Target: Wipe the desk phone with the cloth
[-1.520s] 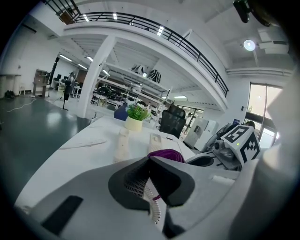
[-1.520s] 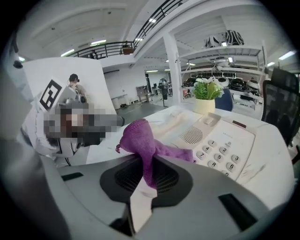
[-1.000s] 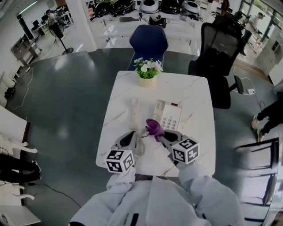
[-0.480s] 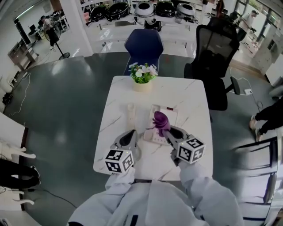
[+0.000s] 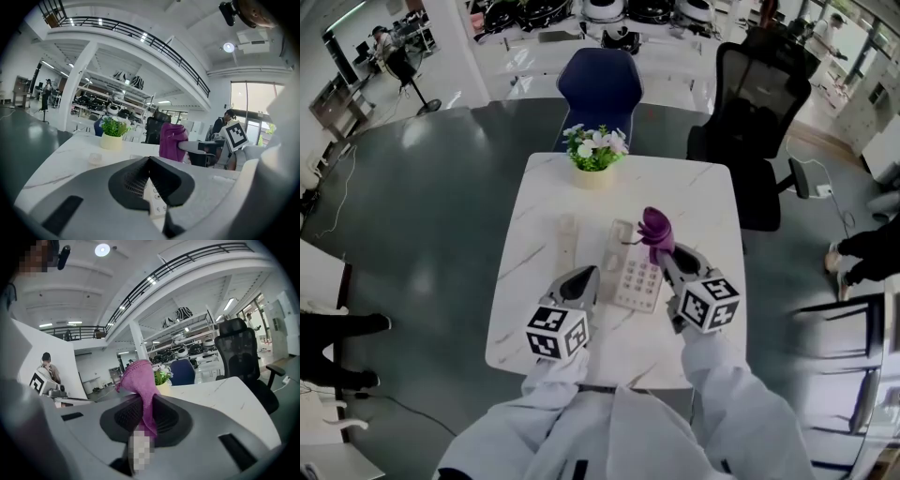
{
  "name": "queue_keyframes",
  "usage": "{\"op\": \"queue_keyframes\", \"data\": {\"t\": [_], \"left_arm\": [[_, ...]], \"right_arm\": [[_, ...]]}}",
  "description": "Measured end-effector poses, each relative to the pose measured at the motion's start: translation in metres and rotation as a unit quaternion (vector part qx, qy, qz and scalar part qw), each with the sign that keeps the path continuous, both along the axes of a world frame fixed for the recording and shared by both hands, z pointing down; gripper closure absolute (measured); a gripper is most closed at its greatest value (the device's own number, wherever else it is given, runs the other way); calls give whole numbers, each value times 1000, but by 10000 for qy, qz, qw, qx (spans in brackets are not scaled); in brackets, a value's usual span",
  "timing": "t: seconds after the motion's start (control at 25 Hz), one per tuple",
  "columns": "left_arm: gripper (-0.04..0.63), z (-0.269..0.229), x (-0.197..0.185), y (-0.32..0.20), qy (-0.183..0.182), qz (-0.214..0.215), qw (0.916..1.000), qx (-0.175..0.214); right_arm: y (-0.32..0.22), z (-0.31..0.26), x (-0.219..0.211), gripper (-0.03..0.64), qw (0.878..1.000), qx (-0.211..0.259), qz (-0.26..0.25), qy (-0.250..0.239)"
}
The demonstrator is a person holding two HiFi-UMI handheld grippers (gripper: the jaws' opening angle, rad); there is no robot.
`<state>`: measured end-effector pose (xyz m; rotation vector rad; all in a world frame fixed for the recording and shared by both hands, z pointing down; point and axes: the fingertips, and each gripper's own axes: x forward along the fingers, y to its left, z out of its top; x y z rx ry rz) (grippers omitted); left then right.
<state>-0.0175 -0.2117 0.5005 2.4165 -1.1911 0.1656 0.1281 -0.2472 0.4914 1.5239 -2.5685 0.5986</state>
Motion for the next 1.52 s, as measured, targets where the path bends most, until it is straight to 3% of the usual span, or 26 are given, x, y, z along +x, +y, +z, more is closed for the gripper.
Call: {"op": "queue_keyframes", "data": {"t": [0.28, 0.48, 0.72, 1.0, 1.52], "left_arm": [[597, 17, 23, -16, 26, 168, 9997, -156], [597, 26, 35, -24, -14, 333, 9992, -240], [597, 40, 38, -28, -17, 351, 9985, -409], [597, 55, 39, -28, -56, 364, 9974, -613], [597, 65, 33, -21, -110, 331, 9964, -773]], "right_arm": [[-35, 3, 25, 577, 9947, 277, 324, 936], [-58, 4, 38, 577, 9783, 522, 548, 1927], [-73, 25, 42, 577, 9616, 460, 460, 2665], [-75, 63, 38, 577, 9453, 120, 236, 3251], [-65, 87, 24, 577, 9355, -152, -142, 3526]]}}
